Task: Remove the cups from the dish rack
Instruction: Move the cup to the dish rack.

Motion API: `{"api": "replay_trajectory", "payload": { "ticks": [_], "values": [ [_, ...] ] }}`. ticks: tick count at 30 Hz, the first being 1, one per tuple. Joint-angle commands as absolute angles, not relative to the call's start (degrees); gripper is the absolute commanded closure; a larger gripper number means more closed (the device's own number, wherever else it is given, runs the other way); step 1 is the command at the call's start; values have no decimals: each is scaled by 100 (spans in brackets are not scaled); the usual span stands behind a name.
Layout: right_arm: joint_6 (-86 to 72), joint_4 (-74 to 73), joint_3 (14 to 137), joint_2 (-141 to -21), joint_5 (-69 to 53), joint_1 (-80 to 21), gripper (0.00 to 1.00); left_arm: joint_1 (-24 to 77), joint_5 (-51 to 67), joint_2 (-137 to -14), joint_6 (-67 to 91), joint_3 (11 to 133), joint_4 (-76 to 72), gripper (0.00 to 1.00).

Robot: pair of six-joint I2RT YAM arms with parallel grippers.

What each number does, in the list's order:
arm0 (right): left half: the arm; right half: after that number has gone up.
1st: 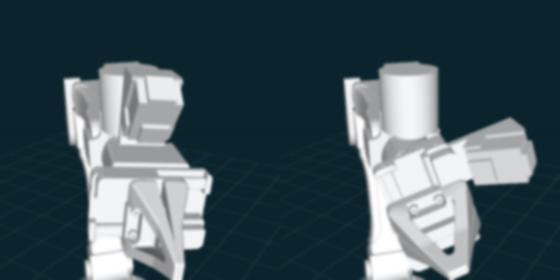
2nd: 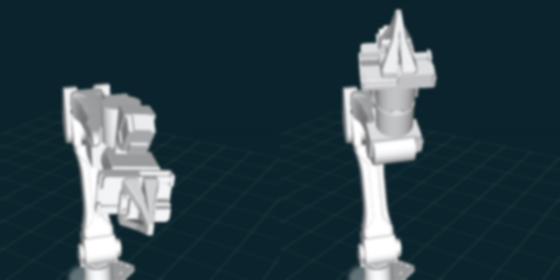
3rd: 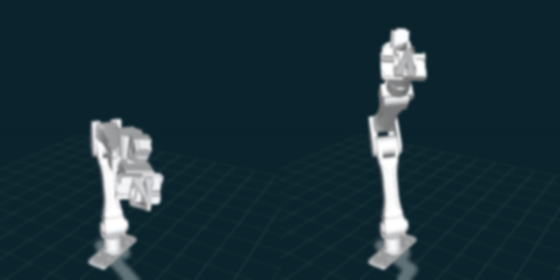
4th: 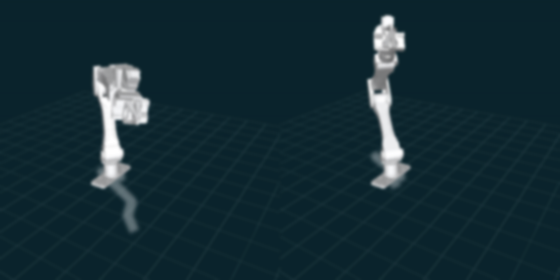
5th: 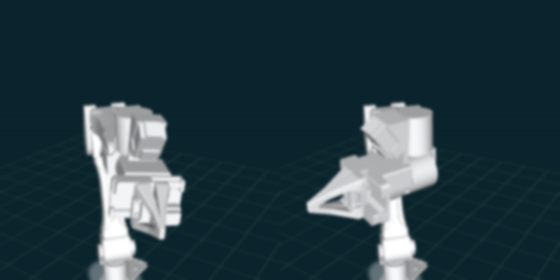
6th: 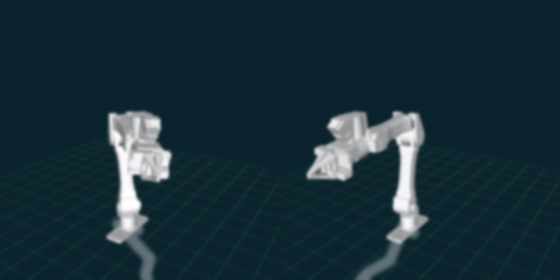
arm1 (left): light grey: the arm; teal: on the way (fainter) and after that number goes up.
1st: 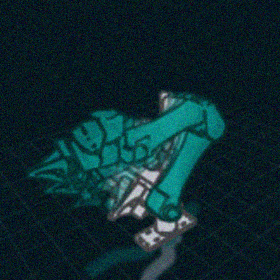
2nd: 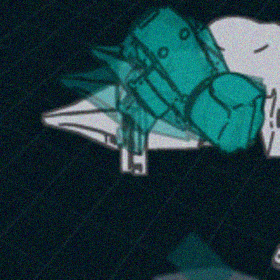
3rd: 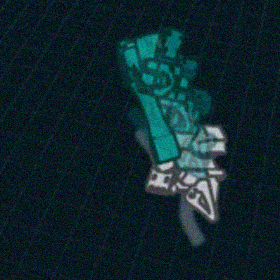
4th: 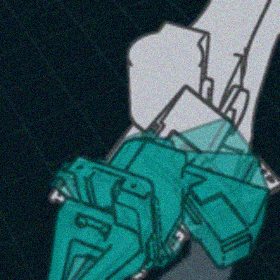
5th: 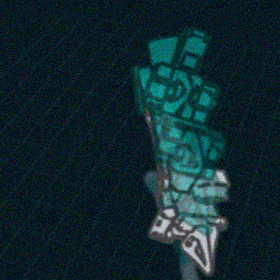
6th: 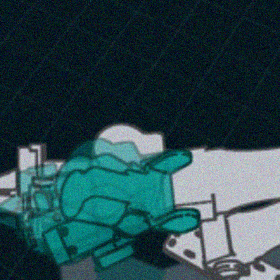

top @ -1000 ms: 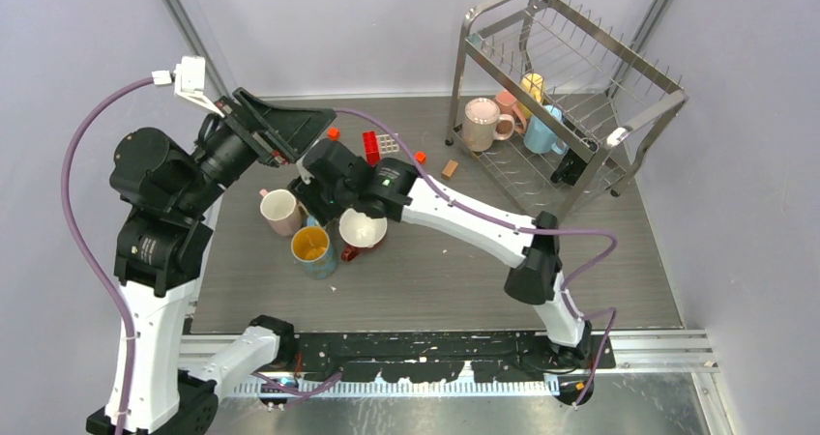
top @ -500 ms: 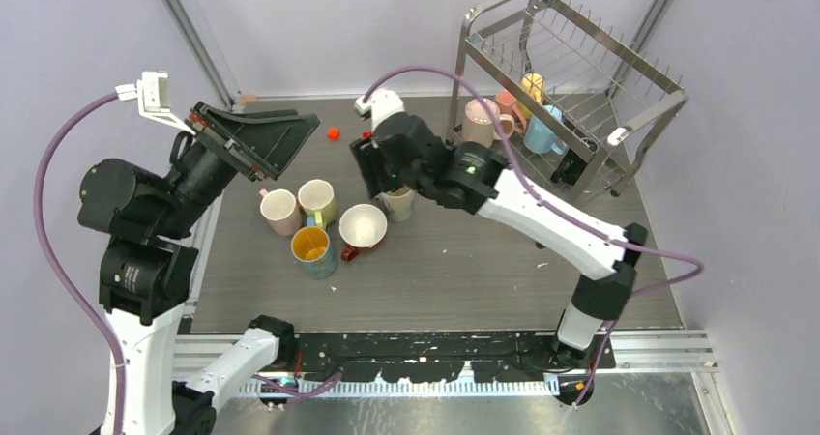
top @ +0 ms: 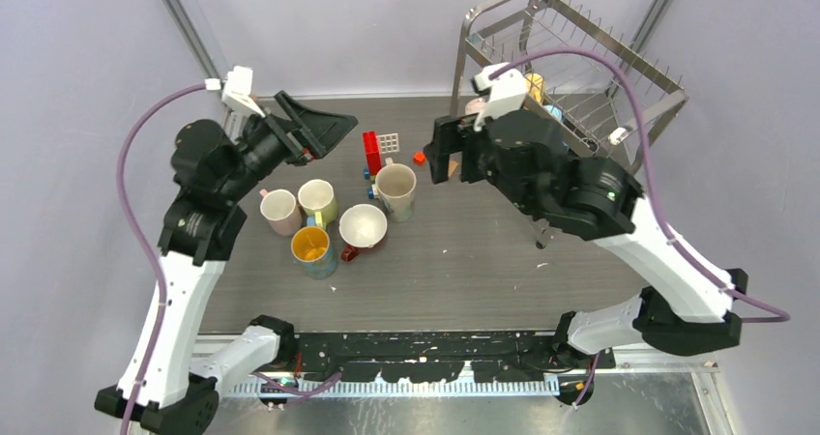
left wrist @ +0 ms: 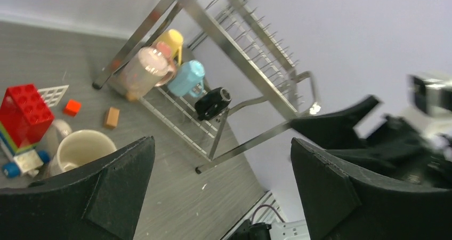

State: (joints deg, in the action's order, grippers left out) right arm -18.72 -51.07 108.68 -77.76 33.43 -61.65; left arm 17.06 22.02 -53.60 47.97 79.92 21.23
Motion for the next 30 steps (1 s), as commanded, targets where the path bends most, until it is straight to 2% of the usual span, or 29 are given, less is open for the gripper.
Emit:
{"api": "replay_trajectory", "payload": {
  "ticks": [1,7,15,23,30],
  "values": [
    [-1948,-5221,10926,-7338,3672,-6164,1,1717,2031,-5562,4681,7756,1674,0],
    [-1882,-5223,10994,-7044,3654,-6165,0,2635,1247,-6235,4103,7773,1773,0],
    [-1868,-5265,11082,-6802,3577,-6162,0,3788,302,-7741,3518,8116,1522,0],
    [-1806,-5486,11276,-6670,3572,-6168,0,4527,-565,-9769,2894,9291,1004,0],
    [-1792,-5467,11256,-6511,3473,-6166,0,4725,-1268,-11388,2359,10570,793,0]
  ]
}}
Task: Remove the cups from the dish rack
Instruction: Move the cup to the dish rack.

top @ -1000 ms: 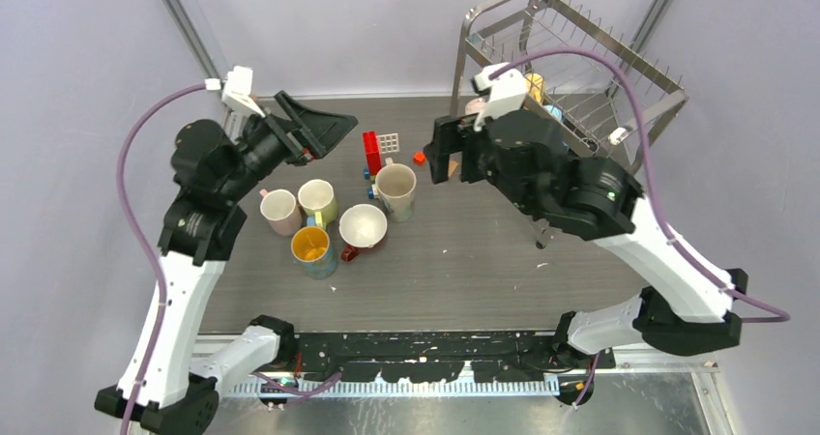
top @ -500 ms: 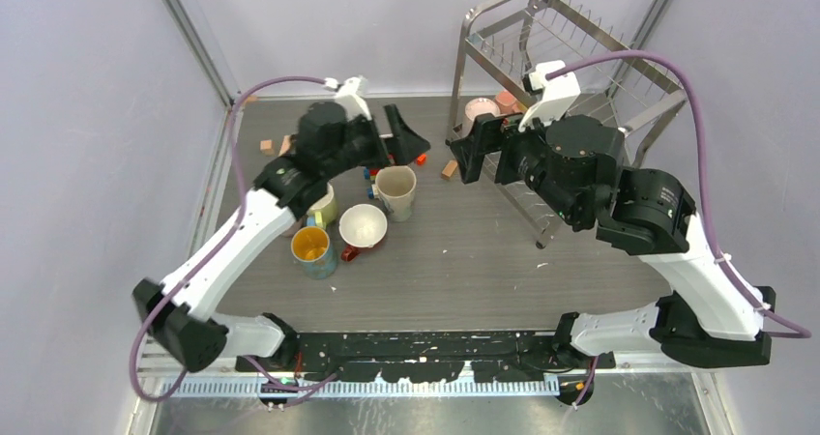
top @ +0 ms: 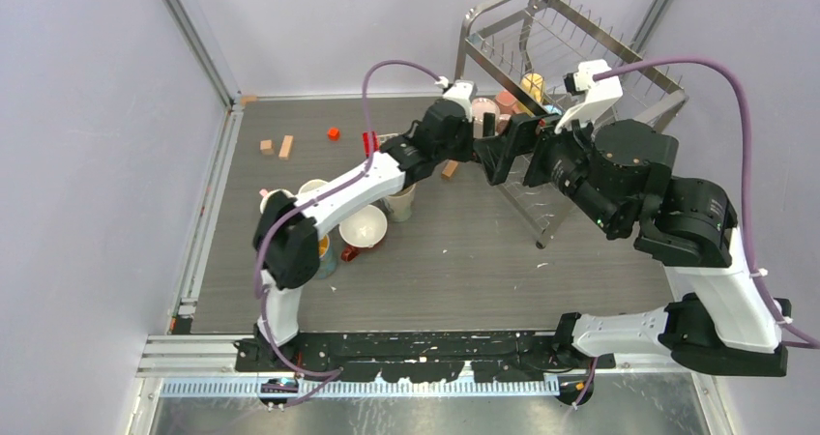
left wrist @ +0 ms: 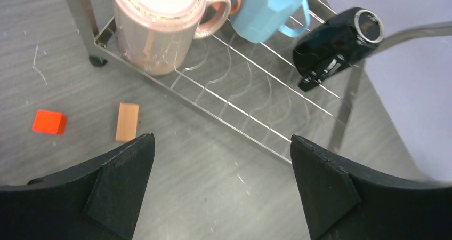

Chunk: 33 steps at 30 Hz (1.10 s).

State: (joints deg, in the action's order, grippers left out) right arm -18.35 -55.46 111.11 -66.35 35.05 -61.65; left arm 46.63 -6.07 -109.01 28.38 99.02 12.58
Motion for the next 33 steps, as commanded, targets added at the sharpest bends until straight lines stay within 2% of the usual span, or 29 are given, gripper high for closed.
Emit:
{"api": "replay_trajectory", "payload": {
  "ticks": [1,7,17,33],
  "values": [
    [-1786,-5467,11251,-6491,3464,-6162,0,4742,-1410,-11570,2278,10732,755,0],
    [-1724,-5406,11131,-6359,3387,-6162,0,4777,-2158,-12463,1776,11515,448,0],
    [-1651,-5543,11189,-6302,3322,-6166,0,4778,-2573,-13700,1345,12734,225,0],
    [-1572,-5563,11083,-6255,3163,-6164,0,4644,-2662,-14560,1389,13523,26,0]
  ]
}}
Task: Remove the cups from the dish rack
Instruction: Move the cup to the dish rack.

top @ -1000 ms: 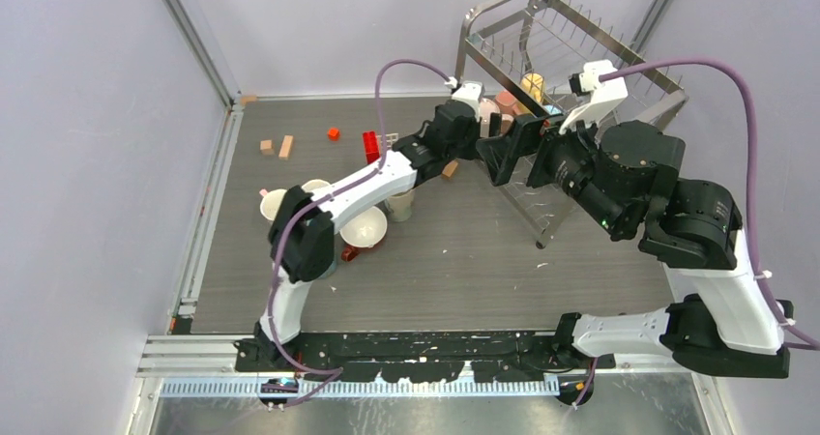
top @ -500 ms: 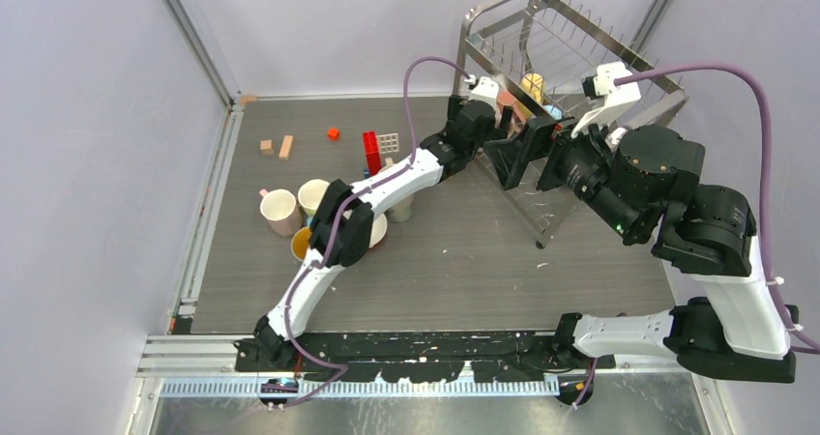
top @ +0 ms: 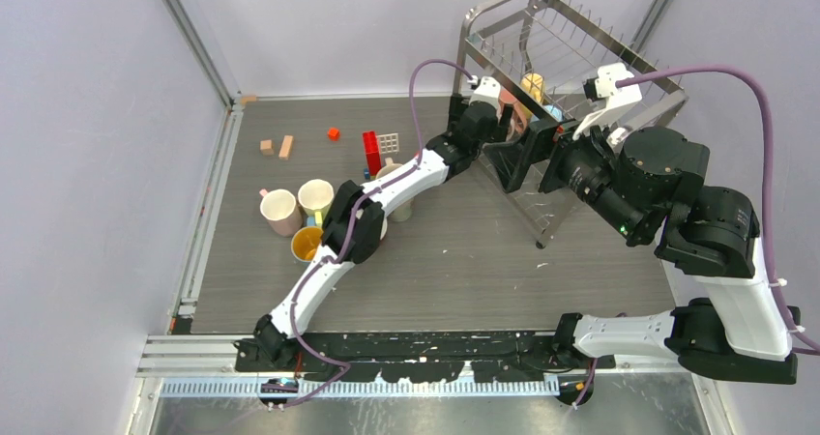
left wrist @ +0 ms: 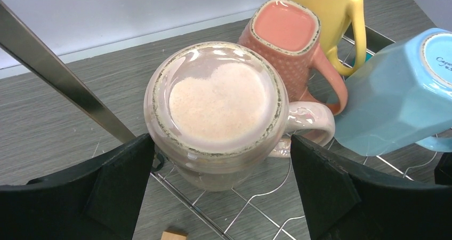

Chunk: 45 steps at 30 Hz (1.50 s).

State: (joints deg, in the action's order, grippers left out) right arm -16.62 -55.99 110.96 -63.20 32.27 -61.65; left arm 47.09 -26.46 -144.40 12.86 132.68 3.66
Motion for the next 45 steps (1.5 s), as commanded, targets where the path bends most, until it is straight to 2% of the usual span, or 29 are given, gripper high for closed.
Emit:
{"api": "replay_trajectory", "payload": {
  "ticks": [1,13,15,19,22,28,45],
  "values": [
    [-1571,-5563,11083,-6251,3156,-6165,0,4641,-2651,-14571,1423,13508,31,0],
    [-1570,-5579,11013,-6231,3084,-6166,0,4588,-2307,-14660,1423,13406,-522,2],
    [-1566,-5572,10992,-6231,3093,-6166,0,4590,-2264,-14659,1390,13429,-537,8],
    [-1573,-5564,10992,-6240,3102,-6165,0,4588,-2113,-14524,1387,13302,-525,29],
    [-1569,-5539,10974,-6231,3105,-6166,0,4596,-2032,-14274,1468,12971,-627,35],
    [-1608,-5520,10920,-6198,3137,-6162,0,4677,-1979,-13796,1599,12228,-929,39],
    [-1676,-5502,10779,-6104,3216,-6164,0,4967,-1836,-13600,1974,12110,-846,42]
  ]
}}
